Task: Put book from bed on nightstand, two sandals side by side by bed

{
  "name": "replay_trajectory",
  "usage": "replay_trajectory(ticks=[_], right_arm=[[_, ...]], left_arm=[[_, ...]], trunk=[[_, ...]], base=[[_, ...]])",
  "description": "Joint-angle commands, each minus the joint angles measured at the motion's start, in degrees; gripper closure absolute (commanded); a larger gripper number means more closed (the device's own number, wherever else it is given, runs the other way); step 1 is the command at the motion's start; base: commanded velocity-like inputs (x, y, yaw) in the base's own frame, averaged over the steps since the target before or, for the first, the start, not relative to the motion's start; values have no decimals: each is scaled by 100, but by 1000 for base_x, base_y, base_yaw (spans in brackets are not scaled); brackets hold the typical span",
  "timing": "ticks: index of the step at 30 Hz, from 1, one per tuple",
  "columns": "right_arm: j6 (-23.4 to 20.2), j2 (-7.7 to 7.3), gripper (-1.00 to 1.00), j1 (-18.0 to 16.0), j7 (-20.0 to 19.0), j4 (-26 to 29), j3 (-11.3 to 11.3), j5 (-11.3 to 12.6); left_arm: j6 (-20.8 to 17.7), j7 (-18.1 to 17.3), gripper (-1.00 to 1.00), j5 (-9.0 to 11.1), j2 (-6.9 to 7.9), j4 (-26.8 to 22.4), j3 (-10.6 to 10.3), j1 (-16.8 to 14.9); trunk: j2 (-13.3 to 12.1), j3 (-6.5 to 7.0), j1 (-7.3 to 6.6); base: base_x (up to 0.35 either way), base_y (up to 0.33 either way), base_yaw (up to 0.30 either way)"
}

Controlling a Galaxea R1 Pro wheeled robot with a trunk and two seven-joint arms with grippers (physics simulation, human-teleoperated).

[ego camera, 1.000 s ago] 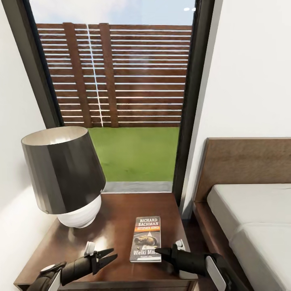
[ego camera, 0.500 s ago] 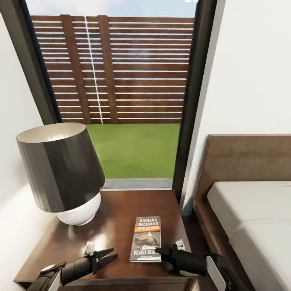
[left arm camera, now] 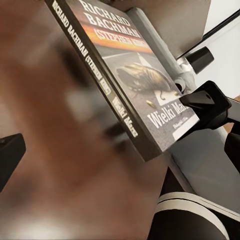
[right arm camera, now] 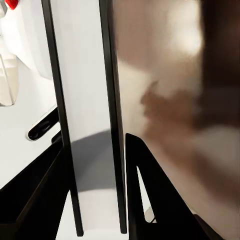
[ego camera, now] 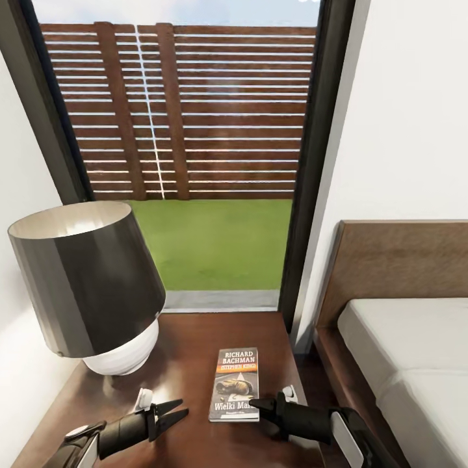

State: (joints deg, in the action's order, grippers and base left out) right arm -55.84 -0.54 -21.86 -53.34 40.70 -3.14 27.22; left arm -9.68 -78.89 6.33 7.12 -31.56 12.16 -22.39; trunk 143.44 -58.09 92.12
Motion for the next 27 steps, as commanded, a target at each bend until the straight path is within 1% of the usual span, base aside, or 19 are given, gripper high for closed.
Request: replay_trajectory(ticks=[1,14,19,27], right_arm=[[-20,1,100,-3,-28,0,-11,-16],[-17,1,100,-3,-28,0,-11,-16],[-19,1,100,-3,-28,0,-11,-18],[-21,1,100,-3,-28,0,-11,-19]], left_arm=[[-60,-22,-100,10,0,0,6,-2],[-60,-22,-100,11,0,0,12,-2],[-60,-24,-100,13,0,0,14,-2],[-60,-27,-100,11,0,0,14,-2]], trunk=[[2,-5,-1],[2,-5,-1],[9,-116,12],[9,-116,12]], base=[[4,0,0],[0,0,0],[0,0,0],[0,0,0]])
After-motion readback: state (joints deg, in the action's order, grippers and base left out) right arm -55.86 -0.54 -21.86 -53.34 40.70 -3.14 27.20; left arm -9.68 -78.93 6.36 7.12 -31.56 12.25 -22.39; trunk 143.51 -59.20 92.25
